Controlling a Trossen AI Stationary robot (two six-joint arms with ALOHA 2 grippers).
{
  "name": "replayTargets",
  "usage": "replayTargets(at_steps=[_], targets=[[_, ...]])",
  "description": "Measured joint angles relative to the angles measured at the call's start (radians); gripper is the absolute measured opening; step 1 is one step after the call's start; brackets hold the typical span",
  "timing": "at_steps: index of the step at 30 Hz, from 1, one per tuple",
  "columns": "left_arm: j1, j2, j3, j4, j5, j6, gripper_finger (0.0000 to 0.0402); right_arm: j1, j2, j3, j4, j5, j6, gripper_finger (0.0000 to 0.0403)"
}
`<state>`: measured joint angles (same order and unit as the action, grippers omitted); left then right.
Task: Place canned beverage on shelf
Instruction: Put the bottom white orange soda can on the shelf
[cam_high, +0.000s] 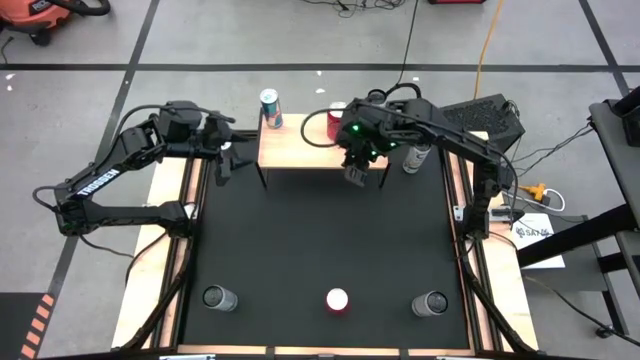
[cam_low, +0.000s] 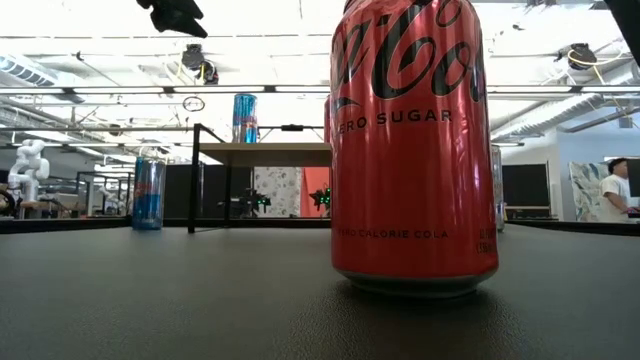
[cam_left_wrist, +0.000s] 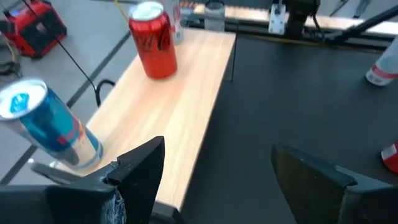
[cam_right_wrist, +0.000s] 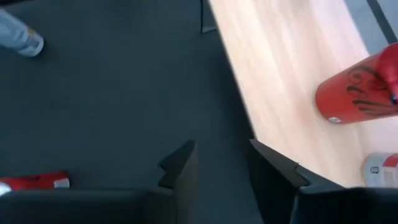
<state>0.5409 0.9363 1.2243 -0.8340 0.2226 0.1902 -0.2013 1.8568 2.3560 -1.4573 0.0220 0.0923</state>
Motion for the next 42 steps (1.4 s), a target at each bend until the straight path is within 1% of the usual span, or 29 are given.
replayTargets(at_steps=[2, 5, 7, 11, 15, 21, 34, 38, 42], targets=[[0.0, 0.0, 0.0, 0.023, 0.0, 0.0, 0.0299, 0.01, 0.0, 0.0, -0.025, -0.001, 0.004, 0.0139], [0.0, 0.0, 0.0, 0.059, 0.009, -0.001, 0.0299, 0.024, 0.0, 0.0, -0.081, -0.045, 0.009, 0.0144], [0.0, 0.0, 0.0, 0.064, 0.01, -0.005, 0.0299, 0.036, 0.0, 0.0, -0.102, -0.054, 0.009, 0.0144], [0.0, 0.0, 0.0, 0.07, 0.012, -0.12, 0.0299, 0.067, 0.0, 0.0, -0.111, -0.066, 0.009, 0.0144], [0.0, 0.005, 0.0, 0.1, 0.007, -0.131, 0.0299, 0.09, 0.0, 0.0, -0.113, -0.107, 0.009, 0.0144], [0.0, 0.004, 0.0, 0.165, -0.003, -0.129, 0.0299, 0.106, 0.0, 0.0, -0.111, -0.104, 0.009, 0.0144], [0.0, 0.011, 0.0, 0.172, 0.005, -0.13, 0.0299, 0.108, 0.0, 0.0, -0.112, -0.102, 0.009, 0.0144], [0.0, 0.014, 0.0, 0.235, 0.007, -0.131, 0.0299, 0.108, 0.0, 0.0, -0.111, -0.102, 0.009, 0.0144], [0.0, 0.016, 0.0, 0.246, 0.008, -0.131, 0.0299, 0.108, 0.0, 0.0, -0.111, -0.102, 0.009, 0.0144]])
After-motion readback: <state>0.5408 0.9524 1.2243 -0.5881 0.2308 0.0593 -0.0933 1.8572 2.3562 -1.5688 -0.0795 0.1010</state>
